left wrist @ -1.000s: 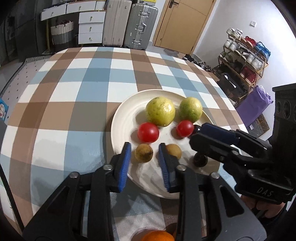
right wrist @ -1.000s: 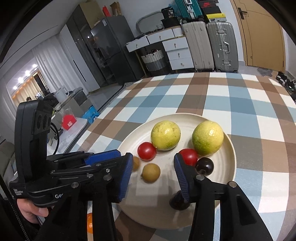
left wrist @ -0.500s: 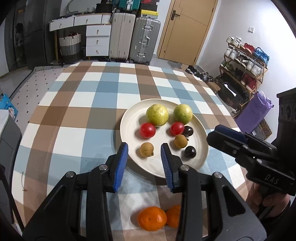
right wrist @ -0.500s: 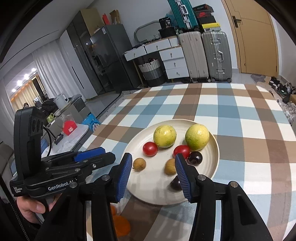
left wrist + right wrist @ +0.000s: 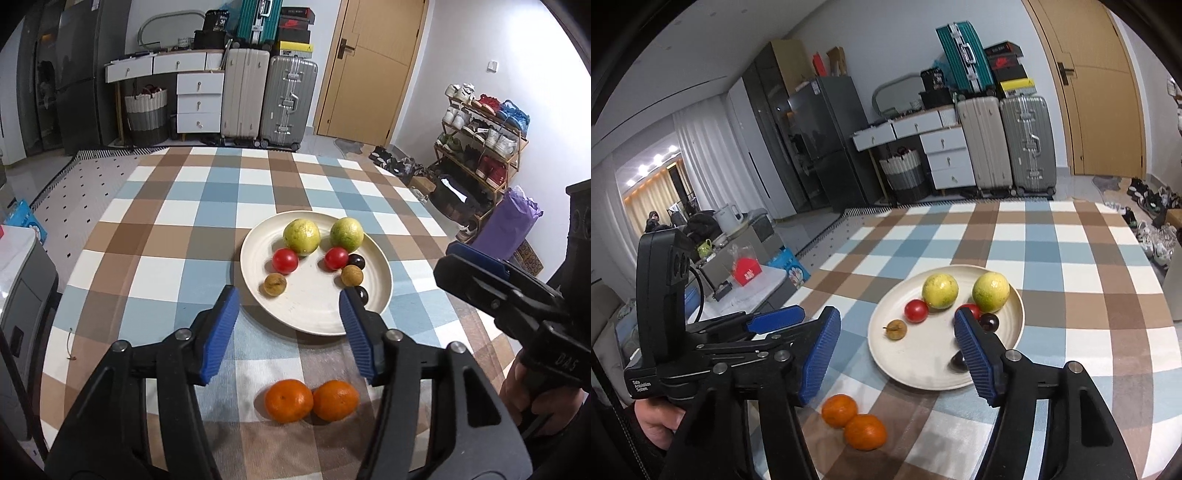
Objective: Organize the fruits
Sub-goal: 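Withdraw both tools from the plate toward the two oranges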
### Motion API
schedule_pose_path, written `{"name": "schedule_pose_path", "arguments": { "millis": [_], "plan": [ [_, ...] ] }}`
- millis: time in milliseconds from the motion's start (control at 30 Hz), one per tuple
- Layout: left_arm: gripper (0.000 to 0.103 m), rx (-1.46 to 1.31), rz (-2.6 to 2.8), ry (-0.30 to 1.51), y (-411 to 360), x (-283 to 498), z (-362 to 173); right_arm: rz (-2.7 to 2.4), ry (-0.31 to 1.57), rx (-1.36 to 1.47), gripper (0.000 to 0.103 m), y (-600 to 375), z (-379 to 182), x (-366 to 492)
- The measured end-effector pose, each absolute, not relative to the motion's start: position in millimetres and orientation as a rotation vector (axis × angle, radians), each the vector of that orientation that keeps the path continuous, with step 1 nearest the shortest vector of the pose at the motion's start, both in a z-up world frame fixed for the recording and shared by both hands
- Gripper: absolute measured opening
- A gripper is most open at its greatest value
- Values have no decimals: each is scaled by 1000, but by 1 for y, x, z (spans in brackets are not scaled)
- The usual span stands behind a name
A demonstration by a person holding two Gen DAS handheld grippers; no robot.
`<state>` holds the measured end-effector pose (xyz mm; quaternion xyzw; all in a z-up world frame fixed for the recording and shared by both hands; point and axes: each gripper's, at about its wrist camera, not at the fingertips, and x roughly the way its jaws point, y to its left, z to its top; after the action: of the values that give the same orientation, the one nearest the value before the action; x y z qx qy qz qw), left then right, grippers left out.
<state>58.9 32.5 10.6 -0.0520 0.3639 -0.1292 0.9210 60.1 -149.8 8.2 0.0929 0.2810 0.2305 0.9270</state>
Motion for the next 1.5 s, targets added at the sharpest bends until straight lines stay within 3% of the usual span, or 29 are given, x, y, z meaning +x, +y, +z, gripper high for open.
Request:
{"name": "schedule_pose_path", "arguments": {
  "millis": [67,200,267,967,1500],
  "plan": [
    [59,-107,-262,738,33,51,14,473,569,191,68,-149,10,54],
    [81,-112,-249,717,36,37,20,475,546,203,80,-148,12,41],
    [81,-125,-254,723,39,29,20,479,534,205,85,-148,12,34],
    [86,-166,-131,716,65,-21,-7,503,510,192,99,-142,-11,-15],
    [101,-164,-84,758,63,-27,-47,494,594,180,101,-135,-45,-12]
  ]
}}
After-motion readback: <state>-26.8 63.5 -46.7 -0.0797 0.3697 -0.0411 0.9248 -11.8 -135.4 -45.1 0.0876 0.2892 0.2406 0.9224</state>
